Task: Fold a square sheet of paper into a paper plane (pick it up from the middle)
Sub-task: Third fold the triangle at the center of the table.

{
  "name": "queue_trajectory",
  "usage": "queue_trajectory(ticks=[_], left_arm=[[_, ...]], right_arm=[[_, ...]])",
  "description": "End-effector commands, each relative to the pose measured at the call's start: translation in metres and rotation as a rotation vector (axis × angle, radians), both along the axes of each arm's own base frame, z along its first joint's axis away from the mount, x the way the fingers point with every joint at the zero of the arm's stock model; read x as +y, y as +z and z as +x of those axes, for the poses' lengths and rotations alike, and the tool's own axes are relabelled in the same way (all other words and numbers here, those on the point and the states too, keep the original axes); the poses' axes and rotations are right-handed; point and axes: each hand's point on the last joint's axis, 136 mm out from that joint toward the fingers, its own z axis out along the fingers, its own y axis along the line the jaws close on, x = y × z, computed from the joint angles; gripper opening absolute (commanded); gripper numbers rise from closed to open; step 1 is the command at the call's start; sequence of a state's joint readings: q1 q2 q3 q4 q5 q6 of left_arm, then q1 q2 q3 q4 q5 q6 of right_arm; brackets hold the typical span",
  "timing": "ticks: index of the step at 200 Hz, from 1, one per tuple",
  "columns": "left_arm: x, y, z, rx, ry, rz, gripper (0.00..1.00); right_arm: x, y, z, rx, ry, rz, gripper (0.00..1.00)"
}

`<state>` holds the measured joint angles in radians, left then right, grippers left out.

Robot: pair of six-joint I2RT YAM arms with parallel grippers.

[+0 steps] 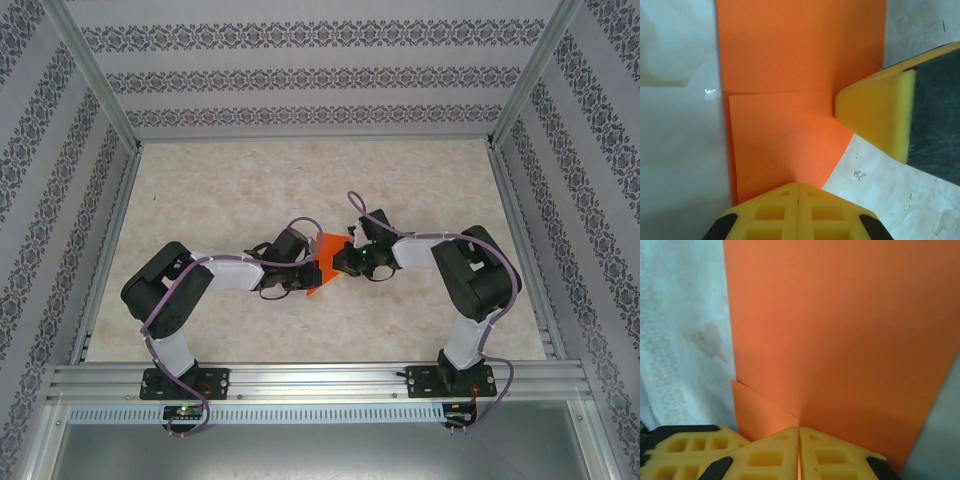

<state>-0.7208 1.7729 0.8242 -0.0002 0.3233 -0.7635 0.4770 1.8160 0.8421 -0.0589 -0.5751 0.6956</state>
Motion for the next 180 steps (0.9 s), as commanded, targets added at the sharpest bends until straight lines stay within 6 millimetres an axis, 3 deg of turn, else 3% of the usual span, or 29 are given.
queue_trajectory(ticks=[1, 36, 66, 84, 116, 148, 180], left_arm=[[0.052, -0.054, -0.043, 0.181, -0.004, 0.25, 0.0], [0.039, -0.017, -0.032, 0.125, -0.025, 0.199, 0.0], [0.013, 0.028, -0.019, 0.065, -0.062, 0.075, 0.03], [-0.005, 0.039, -0.012, 0.053, -0.078, -0.014, 0.04], [-0.026, 0.036, -0.001, 0.072, -0.079, -0.08, 0.04], [-0.032, 0.011, 0.001, 0.132, -0.082, -0.066, 0.04], [-0.013, -0.018, -0.013, 0.195, -0.055, 0.015, 0.03]], right_arm=[[-0.004, -0.021, -0.004, 0.026, 0.009, -0.087, 0.08], [-0.017, -0.039, -0.017, 0.07, 0.012, -0.151, 0.07], [-0.014, -0.04, -0.021, 0.078, 0.03, -0.134, 0.06], [-0.013, -0.04, -0.021, 0.078, 0.034, -0.131, 0.06], [-0.012, -0.04, -0.021, 0.081, 0.036, -0.13, 0.07], [-0.012, -0.043, -0.023, 0.088, 0.036, -0.133, 0.07], [-0.015, -0.047, -0.024, 0.097, 0.035, -0.151, 0.07]])
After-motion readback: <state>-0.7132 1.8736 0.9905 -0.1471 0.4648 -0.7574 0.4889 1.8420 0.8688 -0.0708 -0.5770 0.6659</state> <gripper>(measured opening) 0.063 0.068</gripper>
